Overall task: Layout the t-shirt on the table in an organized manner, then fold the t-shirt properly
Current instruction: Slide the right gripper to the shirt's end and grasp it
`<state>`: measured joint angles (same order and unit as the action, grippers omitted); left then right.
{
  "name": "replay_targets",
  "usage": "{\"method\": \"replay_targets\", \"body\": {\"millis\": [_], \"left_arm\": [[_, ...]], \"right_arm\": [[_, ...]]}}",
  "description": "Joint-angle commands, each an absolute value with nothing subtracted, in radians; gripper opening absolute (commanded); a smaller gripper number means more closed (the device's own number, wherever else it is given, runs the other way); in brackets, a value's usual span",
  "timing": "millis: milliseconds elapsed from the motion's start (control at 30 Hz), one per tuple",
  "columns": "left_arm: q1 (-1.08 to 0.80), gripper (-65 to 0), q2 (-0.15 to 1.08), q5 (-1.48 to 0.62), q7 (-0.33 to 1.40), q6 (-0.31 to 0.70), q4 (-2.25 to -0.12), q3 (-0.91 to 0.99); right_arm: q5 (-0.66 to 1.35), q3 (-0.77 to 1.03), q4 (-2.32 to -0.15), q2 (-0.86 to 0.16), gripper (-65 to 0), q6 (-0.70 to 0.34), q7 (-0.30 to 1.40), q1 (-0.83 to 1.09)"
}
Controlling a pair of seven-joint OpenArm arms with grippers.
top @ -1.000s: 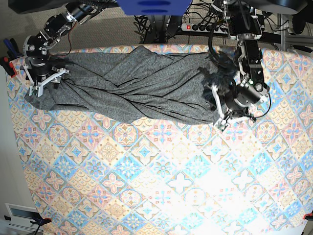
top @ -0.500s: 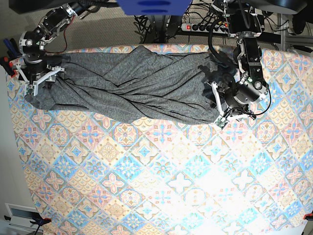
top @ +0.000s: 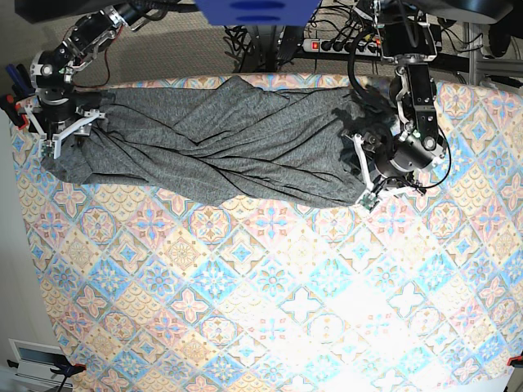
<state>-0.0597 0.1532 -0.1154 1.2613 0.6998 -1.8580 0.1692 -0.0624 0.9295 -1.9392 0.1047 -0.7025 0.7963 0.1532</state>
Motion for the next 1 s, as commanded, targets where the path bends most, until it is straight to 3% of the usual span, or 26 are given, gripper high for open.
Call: {"method": "replay_targets", "body": {"millis": [0,367,533,633,767,967], "left_arm": [[-0.053,-37.1,0.162,-0.122,1.254,0.698,-1.876,0.171],[-0.081,-37.1,0.162,-0.122,1.254,0.698,-1.874,0.171],[-0.079,-37.1,0.162,-0.122,1.254,0.698,-1.874,0.171],[-0.079,-37.1,0.162,-0.122,1.254,0.698,-1.876,0.171],[-0.081,-37.1,0.162,-0.122,1.254,0.698,-1.874,0.171],[-0.079,-37.1,0.159,-0.122,1.254,0.698,-1.873,0.171]], "right_arm": [[-0.050,0.932,-1.937,0.094,-31.9,-0.698,0.780,0.147],[-0.048,0.975,-1.863,0.039,-16.1,-0.698,0.780,0.145],[-0.050,1.139,-1.834,0.038,-22.0,-0.698,0.782,0.004],[-0.051,1.167,-1.759,-0.033,-25.5,-0.698,0.792,-0.053],[-0.050,1.124,-1.638,-0.122,-24.9,-0.698,0.905,-0.058],[-0.048,1.164,-1.534,-0.168,-24.7,-0.698,0.978,-0.064]]}}
